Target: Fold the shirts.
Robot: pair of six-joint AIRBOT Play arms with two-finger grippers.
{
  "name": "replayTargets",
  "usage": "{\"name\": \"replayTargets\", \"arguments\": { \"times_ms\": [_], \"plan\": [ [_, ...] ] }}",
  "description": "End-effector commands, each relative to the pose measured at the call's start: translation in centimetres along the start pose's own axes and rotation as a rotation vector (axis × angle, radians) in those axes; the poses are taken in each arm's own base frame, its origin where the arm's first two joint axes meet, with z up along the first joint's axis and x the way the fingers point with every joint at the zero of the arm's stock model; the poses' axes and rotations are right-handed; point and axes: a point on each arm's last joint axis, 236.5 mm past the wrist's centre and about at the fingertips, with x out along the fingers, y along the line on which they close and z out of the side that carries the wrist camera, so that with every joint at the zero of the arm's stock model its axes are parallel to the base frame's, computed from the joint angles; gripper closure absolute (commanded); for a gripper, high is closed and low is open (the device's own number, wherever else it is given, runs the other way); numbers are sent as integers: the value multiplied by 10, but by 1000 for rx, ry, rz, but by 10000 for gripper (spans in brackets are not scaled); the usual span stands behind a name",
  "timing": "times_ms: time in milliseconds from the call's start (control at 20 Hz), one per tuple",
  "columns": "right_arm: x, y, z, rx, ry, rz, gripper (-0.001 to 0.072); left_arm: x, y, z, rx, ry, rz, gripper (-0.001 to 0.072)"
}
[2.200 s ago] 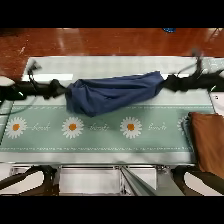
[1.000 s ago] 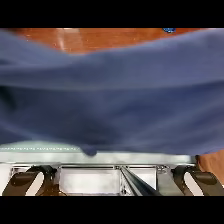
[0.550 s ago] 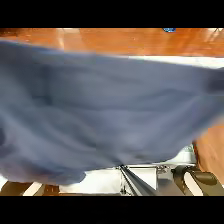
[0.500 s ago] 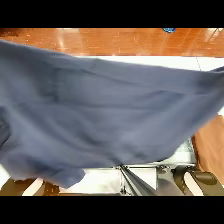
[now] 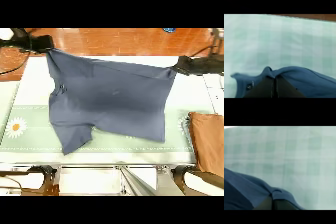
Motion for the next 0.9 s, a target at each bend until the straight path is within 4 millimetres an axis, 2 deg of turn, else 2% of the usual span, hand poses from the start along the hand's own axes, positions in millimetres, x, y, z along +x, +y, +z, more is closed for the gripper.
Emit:
{"name": "replayTargets", "arguments": {
  "times_ms": [0, 50, 100, 150, 200, 300, 400, 450, 500, 550, 600, 650, 850],
  "plan": [
    [86, -31, 21, 114, 39, 34, 680, 77, 4, -15, -199, 64, -116, 688],
    [100, -34, 27, 180, 44, 63, 628, 90, 7, -20, -228, 75, -125, 685],
    [108, -35, 33, 261, 50, 102, 421, 97, 9, -26, -253, 94, -132, 628],
    [108, -37, 37, 318, 57, 137, 291, 100, 12, -30, -272, 114, -140, 404],
    [98, -41, 42, 346, 65, 166, 298, 96, 18, -30, -277, 128, -137, 192],
    [59, -63, 43, 342, 110, 161, 300, 72, 48, -26, -221, 179, -126, 201],
    [5, -97, 27, 331, 182, 107, 304, 31, 104, -31, -246, 266, -81, 201],
    [-22, -119, 9, 309, 239, 36, 304, 13, 129, -44, -289, 326, -65, 201],
    [-45, -138, -11, 306, 289, -46, 304, -3, 149, -65, -336, 412, -60, 201],
    [-62, -149, -35, 320, 335, -104, 305, -20, 161, -95, -375, 530, -71, 201],
    [-68, -147, -58, 347, 359, -116, 305, -32, 165, -125, -412, 633, -85, 201],
    [-66, -141, -84, 378, 361, -113, 305, -39, 165, -151, -451, 693, -97, 201],
    [-49, -102, -191, 406, 383, -26, 304, -42, 162, -235, -540, 692, -84, 201]
  ]
}}
